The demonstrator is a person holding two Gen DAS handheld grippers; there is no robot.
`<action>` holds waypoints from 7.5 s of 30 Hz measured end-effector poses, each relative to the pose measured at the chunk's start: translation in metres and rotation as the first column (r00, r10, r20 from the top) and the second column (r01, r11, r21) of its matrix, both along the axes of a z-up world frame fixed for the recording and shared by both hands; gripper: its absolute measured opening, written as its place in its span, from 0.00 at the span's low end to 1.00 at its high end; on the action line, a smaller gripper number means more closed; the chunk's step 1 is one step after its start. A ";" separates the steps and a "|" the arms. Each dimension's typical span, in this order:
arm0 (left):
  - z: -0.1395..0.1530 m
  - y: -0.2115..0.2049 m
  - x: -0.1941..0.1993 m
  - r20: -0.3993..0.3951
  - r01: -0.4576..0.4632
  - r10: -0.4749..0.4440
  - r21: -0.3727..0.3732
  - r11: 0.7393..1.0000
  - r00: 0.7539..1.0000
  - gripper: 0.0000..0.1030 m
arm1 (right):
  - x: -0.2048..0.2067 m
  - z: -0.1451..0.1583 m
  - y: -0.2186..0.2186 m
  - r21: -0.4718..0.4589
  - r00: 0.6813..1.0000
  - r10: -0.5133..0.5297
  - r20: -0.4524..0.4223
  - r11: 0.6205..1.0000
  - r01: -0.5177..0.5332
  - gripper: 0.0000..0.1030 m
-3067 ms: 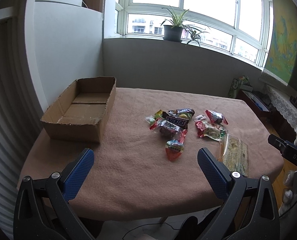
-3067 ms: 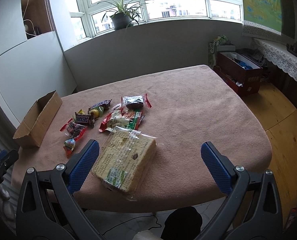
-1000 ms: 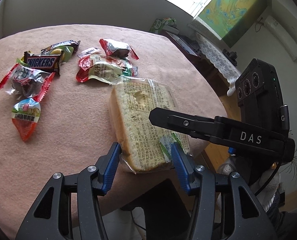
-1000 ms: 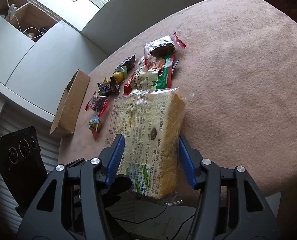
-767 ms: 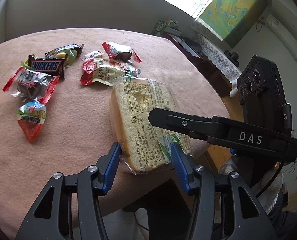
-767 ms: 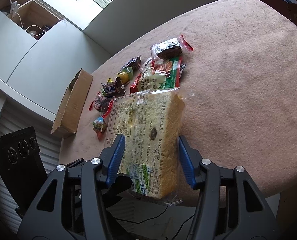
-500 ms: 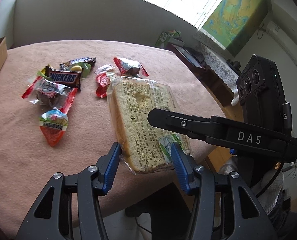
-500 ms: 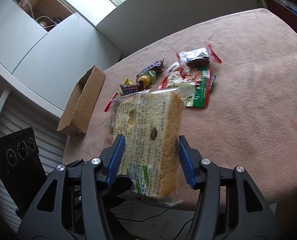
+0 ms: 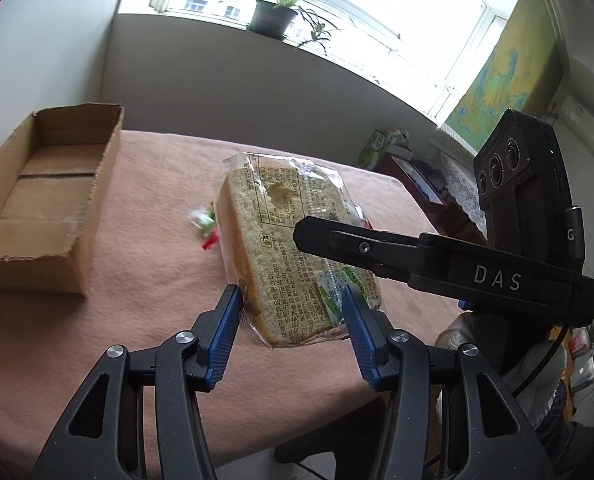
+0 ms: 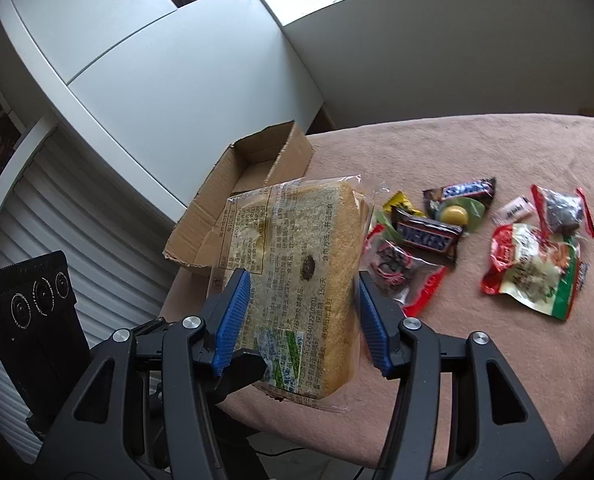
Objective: Organize snacks
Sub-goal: 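Lift the bread loaf with the right gripper and carry it into the cardboard box, then open the right gripper to release the bread and withdraw, then grasp the dark packet in clear wrap with the right gripper while the left gripper grasps the orange-tipped candy, then carry both snacks into the cardboard box and open both grippers, then withdraw both grippers from the box back over the snack pile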
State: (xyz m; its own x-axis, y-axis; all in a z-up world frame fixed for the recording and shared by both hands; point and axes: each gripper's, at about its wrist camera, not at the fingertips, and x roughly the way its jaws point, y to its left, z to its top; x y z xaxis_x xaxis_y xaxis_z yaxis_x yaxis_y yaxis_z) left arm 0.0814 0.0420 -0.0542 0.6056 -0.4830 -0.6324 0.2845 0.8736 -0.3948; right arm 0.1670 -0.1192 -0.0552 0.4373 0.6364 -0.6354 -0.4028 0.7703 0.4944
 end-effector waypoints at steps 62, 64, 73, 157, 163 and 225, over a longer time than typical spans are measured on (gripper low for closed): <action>0.023 0.131 0.013 0.088 -0.339 0.331 0.105 0.935 0.940 0.47 | 0.024 0.022 0.080 -0.183 0.980 0.148 0.132 0.975 -0.122 0.83; 0.023 0.122 0.008 0.093 -0.329 0.320 0.101 0.939 0.943 0.47 | 0.018 0.023 0.059 -0.190 0.980 0.136 0.146 0.976 -0.107 0.84; 0.014 0.072 -0.009 0.098 -0.270 0.259 0.118 0.956 0.961 0.54 | -0.001 0.004 -0.033 -0.208 0.989 0.017 0.145 0.978 0.013 0.95; -0.076 -0.058 0.047 -0.091 -0.018 0.040 0.231 0.973 0.995 0.35 | 0.095 -0.070 -0.133 -0.362 0.973 -0.232 -0.021 0.908 0.209 0.62; -0.066 -0.052 0.041 -0.072 -0.029 0.045 0.213 0.977 0.996 0.35 | 0.084 -0.047 -0.126 -0.349 0.978 -0.206 0.016 0.916 0.199 0.62; -0.021 0.122 0.067 0.034 -0.356 0.354 0.123 0.927 0.935 0.63 | 0.144 0.006 0.188 -0.346 0.983 0.139 0.119 0.934 -0.090 0.94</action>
State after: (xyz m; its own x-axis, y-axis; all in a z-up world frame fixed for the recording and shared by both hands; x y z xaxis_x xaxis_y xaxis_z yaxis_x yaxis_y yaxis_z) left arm 0.1479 0.1641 -0.0757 0.7303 -0.1528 -0.6658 -0.0495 0.9603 -0.2747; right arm 0.3110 0.0690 -0.0489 0.4734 0.4461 -0.7596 -0.5443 0.8261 0.1460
